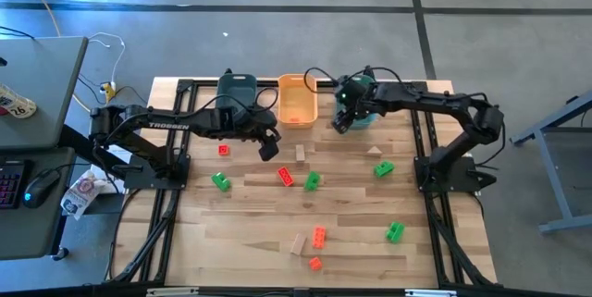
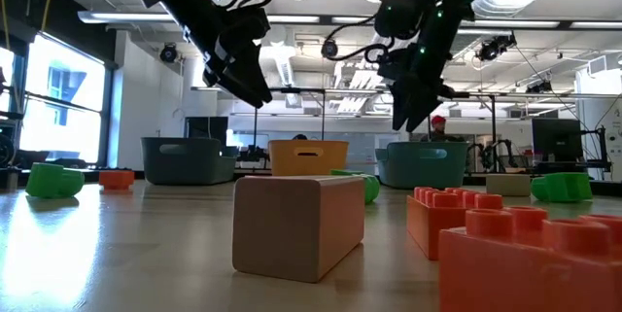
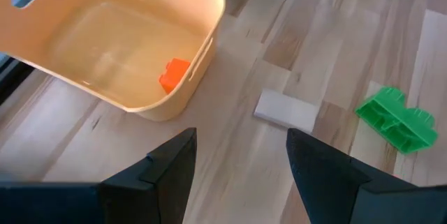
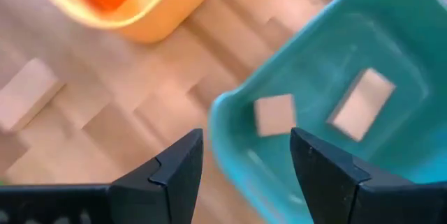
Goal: Sort & place blocks by color
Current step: Put the orange game piece into the yellow bin
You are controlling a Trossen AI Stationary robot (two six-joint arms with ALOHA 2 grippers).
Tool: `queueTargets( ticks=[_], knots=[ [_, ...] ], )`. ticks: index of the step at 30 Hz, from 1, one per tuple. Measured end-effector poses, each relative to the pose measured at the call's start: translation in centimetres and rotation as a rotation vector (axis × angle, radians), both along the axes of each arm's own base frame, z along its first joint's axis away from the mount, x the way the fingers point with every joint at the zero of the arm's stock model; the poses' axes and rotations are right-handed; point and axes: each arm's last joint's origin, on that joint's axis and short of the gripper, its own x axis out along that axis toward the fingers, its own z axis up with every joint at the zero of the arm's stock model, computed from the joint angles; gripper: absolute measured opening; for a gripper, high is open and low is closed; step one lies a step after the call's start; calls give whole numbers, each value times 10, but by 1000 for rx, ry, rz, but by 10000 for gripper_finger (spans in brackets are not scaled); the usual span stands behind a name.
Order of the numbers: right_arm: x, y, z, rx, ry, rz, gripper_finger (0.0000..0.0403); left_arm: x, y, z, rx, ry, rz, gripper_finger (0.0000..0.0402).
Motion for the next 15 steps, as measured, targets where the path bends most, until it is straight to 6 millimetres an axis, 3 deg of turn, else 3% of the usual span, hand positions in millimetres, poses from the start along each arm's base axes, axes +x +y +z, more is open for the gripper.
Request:
queueTargets(
  ticks=[15],
  knots=[
    [21, 84, 7, 37, -25, 202, 201, 8, -29, 0, -19, -11, -84, 209]
  ],
)
